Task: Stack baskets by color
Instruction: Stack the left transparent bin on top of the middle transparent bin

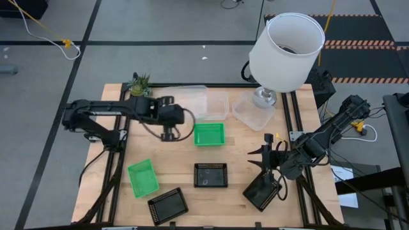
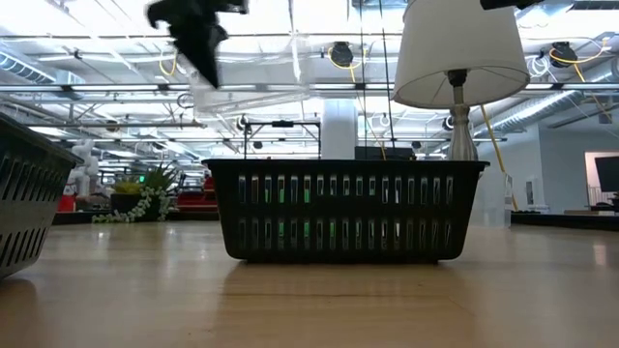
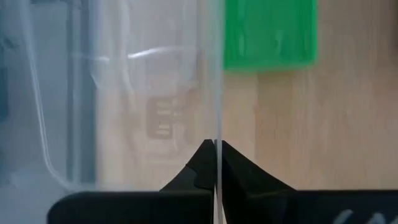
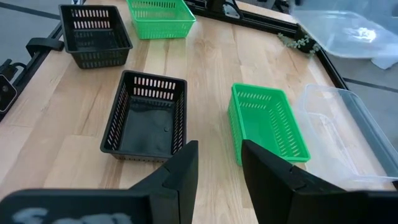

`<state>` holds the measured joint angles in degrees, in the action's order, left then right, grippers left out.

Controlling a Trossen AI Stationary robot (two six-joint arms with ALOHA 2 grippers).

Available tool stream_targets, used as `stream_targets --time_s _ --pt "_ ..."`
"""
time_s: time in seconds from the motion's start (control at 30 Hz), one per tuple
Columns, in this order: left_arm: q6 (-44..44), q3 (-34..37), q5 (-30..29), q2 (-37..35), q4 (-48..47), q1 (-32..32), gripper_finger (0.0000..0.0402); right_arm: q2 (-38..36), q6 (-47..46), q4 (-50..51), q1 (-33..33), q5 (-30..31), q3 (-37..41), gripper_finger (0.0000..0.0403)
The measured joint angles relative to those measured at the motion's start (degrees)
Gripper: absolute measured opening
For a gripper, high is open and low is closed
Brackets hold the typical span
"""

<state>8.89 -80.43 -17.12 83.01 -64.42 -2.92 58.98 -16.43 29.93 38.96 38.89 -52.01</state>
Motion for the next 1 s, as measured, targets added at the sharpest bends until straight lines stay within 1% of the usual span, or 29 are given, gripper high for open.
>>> stream_targets --time_s 0.23,0.5,0.67,0.87,1.0 --pt "6.31 -9.55 -0.04 8.10 -0.73 -2.67 0.0005 -0.02 -0.83 0.31 0.02 -0.10 0.00 0.0115" --pt "11.69 -17.21 0.63 15.13 -1.53 -5.65 0.0005 -0.04 -0.87 0.50 0.04 -0.17 0.00 0.0115" --pt "13.77 -18.68 1.18 17.39 -0.03 -7.40 0.0004 -0.04 -0.87 0.78 0.13 -0.19 0.00 0.0115" --pt "15.64 -18.68 5.23 18.76 2.59 -9.42 0.0003 -0.04 -0.87 0.83 0.13 -0.20 0.00 0.0115" --pt "15.56 -18.68 5.29 20.00 4.06 -10.56 0.0008 -0.04 -0.87 0.94 0.13 -0.20 0.00 0.0115"
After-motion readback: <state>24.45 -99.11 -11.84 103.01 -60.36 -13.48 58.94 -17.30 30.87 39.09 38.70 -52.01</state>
